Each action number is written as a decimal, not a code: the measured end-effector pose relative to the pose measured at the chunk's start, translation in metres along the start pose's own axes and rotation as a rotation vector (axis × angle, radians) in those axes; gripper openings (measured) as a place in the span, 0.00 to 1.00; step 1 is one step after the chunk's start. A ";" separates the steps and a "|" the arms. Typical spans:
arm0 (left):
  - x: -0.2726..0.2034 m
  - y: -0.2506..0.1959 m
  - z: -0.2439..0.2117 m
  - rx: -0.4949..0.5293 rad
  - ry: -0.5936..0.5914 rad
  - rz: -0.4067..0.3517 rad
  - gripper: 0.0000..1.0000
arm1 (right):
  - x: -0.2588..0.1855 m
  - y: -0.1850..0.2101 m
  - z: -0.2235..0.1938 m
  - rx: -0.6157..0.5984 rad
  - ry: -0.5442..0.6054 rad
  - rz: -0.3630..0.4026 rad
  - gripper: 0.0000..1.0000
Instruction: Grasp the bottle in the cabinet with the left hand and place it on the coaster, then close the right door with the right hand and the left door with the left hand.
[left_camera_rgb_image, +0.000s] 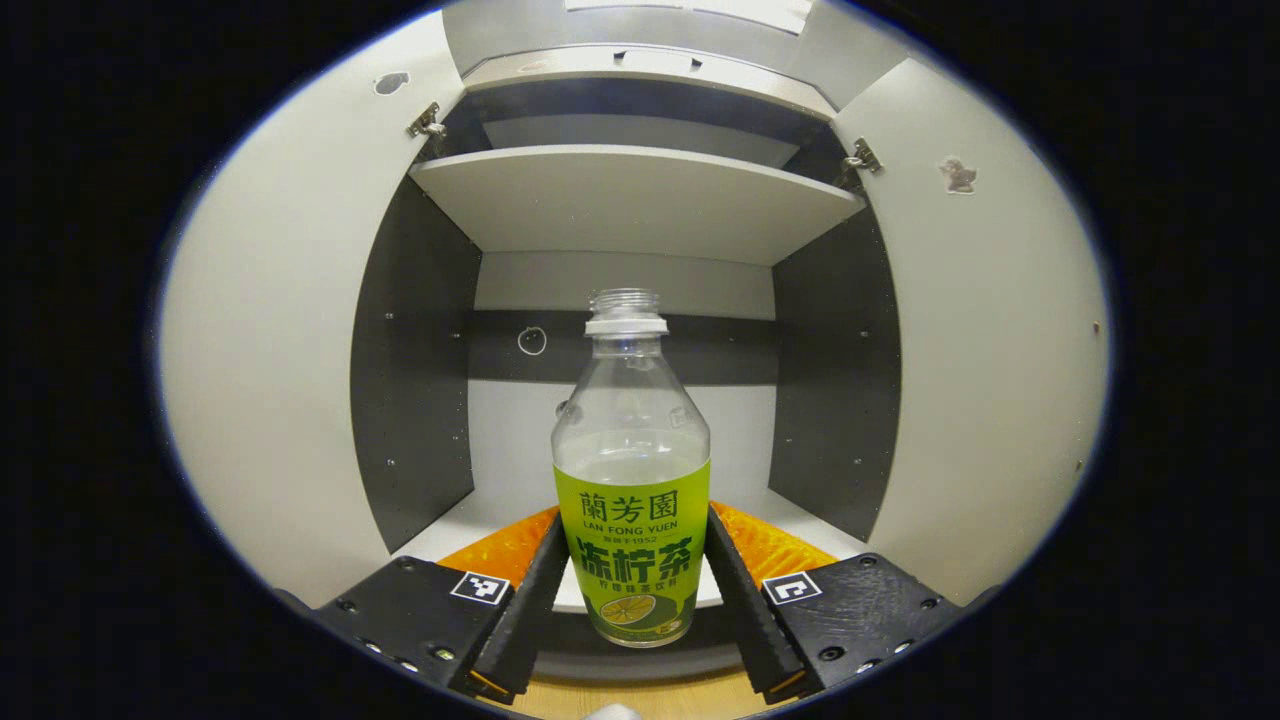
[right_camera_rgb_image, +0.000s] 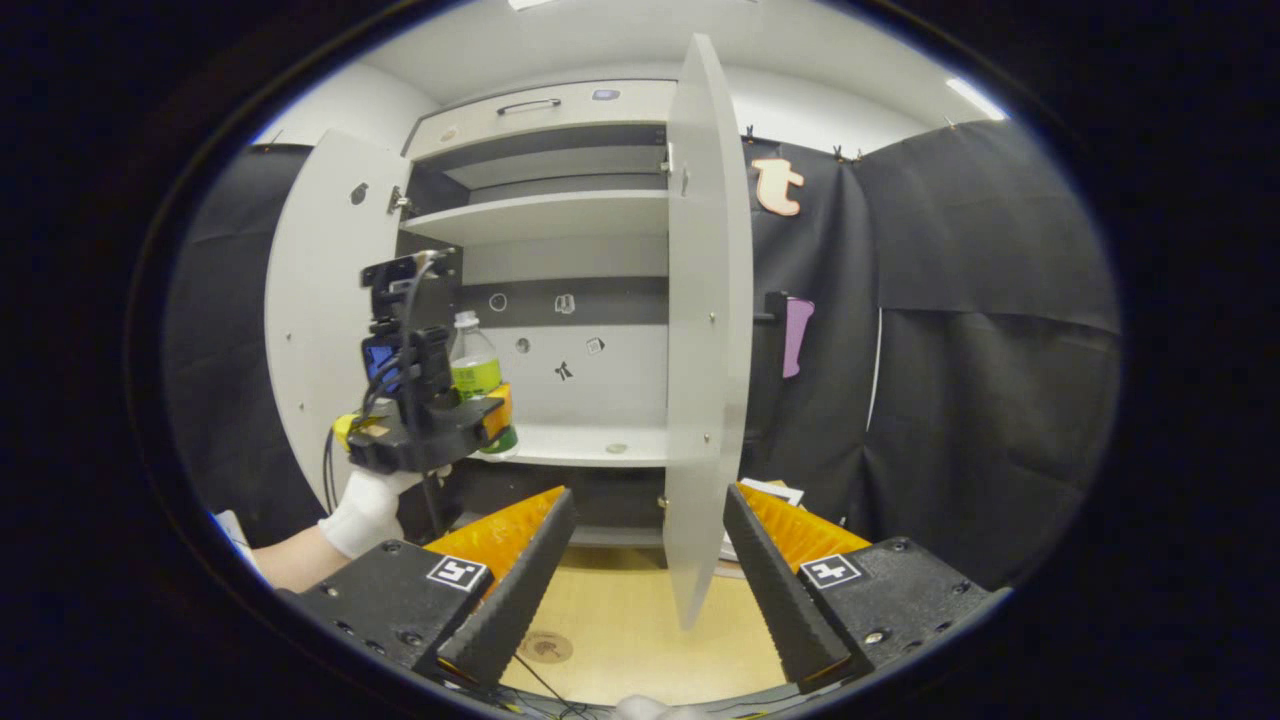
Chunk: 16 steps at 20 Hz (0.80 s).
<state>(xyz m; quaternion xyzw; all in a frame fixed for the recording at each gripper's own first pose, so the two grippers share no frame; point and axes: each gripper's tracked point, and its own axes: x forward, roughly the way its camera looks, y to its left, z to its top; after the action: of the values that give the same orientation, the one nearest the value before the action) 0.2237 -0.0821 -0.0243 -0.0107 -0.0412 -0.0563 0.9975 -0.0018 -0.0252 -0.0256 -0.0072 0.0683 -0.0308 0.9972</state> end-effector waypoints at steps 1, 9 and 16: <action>-0.014 -0.005 -0.007 0.003 0.003 -0.008 0.77 | -0.002 -0.004 -0.004 0.002 0.006 -0.006 0.99; -0.094 -0.034 -0.083 0.043 0.076 -0.087 0.77 | -0.013 -0.038 -0.029 0.008 0.051 -0.061 0.99; -0.139 -0.054 -0.173 0.059 0.137 -0.161 0.77 | -0.017 -0.053 -0.046 0.001 0.102 -0.094 0.99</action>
<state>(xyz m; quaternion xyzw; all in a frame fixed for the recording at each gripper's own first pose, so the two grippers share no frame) 0.0940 -0.1243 -0.2076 0.0261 0.0246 -0.1355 0.9901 -0.0284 -0.0776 -0.0683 -0.0083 0.1187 -0.0782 0.9898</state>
